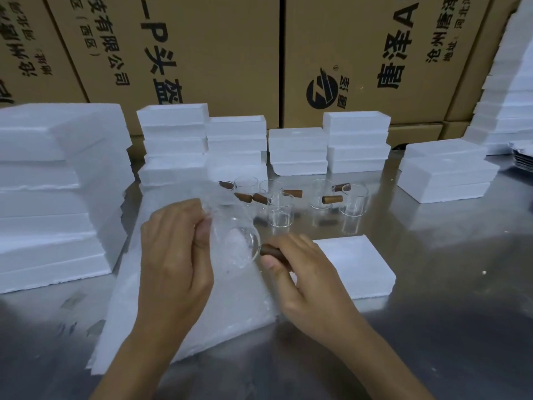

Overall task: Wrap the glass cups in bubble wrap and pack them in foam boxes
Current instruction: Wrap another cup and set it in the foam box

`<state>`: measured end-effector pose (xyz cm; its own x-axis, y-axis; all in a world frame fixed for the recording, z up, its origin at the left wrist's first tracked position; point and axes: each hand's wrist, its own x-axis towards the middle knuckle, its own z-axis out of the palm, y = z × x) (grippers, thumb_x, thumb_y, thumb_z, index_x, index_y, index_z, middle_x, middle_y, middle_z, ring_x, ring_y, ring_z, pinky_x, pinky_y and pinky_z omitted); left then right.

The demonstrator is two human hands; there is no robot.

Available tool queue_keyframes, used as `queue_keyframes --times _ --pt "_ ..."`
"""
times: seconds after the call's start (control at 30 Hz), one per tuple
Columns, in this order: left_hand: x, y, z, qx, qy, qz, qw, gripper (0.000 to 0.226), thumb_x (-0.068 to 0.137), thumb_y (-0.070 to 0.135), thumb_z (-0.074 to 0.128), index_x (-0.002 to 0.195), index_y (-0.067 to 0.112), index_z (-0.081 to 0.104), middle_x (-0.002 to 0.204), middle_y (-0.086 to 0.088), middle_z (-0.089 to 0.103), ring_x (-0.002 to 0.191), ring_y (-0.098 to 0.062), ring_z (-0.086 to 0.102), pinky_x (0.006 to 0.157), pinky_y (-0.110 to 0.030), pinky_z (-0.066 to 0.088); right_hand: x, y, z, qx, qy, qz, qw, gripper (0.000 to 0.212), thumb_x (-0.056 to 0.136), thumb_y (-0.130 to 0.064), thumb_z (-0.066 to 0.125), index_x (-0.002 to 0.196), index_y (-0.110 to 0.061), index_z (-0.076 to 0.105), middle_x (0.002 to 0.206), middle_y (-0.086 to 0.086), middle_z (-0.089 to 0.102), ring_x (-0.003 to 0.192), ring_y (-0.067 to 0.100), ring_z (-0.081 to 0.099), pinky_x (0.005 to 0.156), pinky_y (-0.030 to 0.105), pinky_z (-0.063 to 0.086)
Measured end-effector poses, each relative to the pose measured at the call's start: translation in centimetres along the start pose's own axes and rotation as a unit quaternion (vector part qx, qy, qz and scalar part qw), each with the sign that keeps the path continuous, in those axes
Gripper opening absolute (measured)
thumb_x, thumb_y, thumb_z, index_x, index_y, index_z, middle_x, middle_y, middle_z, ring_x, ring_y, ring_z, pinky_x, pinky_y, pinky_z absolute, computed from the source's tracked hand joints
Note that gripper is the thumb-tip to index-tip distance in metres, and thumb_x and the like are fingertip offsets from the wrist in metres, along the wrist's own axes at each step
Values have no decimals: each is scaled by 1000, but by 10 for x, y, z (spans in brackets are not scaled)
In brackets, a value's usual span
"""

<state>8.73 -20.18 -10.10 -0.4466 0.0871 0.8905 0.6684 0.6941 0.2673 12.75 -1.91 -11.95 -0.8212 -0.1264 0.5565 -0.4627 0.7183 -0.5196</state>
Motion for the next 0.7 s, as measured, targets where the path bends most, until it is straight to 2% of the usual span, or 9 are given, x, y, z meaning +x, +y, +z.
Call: queue_keyframes --times 0.13,0.27,0.33,0.4,0.47,0.53,0.6,0.67,0.7 --pt "-2 7 3 33 15 74 997 22 106 18 38 115 5 54 117 -21 65 115 -31 54 107 -30 32 -1 -7 2 141 17 64 988 11 99 -37 45 100 -34 56 88 -17 59 86 10 56 68 16 39" --pt "-4 12 5 0 -9 74 997 20 107 19 37 112 8 53 126 -16 57 118 -30 52 106 -30 36 -1 -9 2 192 21 118 974 16 103 -32 48 100 -28 63 85 -12 66 82 10 60 71 26 48" --pt "-5 15 5 -22 -31 60 997 20 106 21 38 109 9 54 129 -13 53 117 -29 52 103 -25 38 2 -9 -1 237 35 173 955 22 103 -31 48 92 -25 67 74 -16 65 74 4 60 69 22 46" --pt "-9 20 7 -41 -65 59 995 20 104 22 41 108 11 57 131 -11 49 120 -26 50 102 -26 40 6 -9 -8 354 13 251 901 35 103 -32 48 75 -24 68 55 -13 48 53 6 46 57 20 39" --pt "-14 27 11 -53 -99 64 992 20 102 22 43 107 12 60 134 -10 48 126 -24 46 104 -29 39 9 -7 -16 478 -46 304 823 48 102 -36 48 57 -24 59 55 0 28 48 13 26 47 24 30" --pt "-16 31 13 -57 -115 65 990 20 103 25 42 107 16 59 137 -7 48 130 -21 43 107 -32 36 9 -5 -20 505 -94 319 797 47 100 -37 51 58 -19 48 56 1 23 49 15 19 44 26 25" --pt "-16 33 14 -57 -125 74 988 20 103 25 40 105 18 58 137 -5 51 133 -20 43 108 -36 33 7 -2 -17 425 -94 296 850 42 101 -34 52 61 -22 48 53 -5 30 49 12 25 46 25 26" --pt "-17 32 16 -66 -143 84 984 19 101 20 43 102 16 61 135 -2 55 134 -18 45 107 -42 33 4 0 -12 240 -56 201 948 37 100 -28 53 63 -28 54 53 -12 44 52 7 37 52 21 32" --pt "-19 32 18 -77 -156 86 981 19 101 17 44 102 14 63 134 1 57 134 -15 46 107 -44 34 2 2 -10 138 -43 145 979 33 98 -27 52 65 -31 52 55 -14 48 54 6 42 53 20 32"
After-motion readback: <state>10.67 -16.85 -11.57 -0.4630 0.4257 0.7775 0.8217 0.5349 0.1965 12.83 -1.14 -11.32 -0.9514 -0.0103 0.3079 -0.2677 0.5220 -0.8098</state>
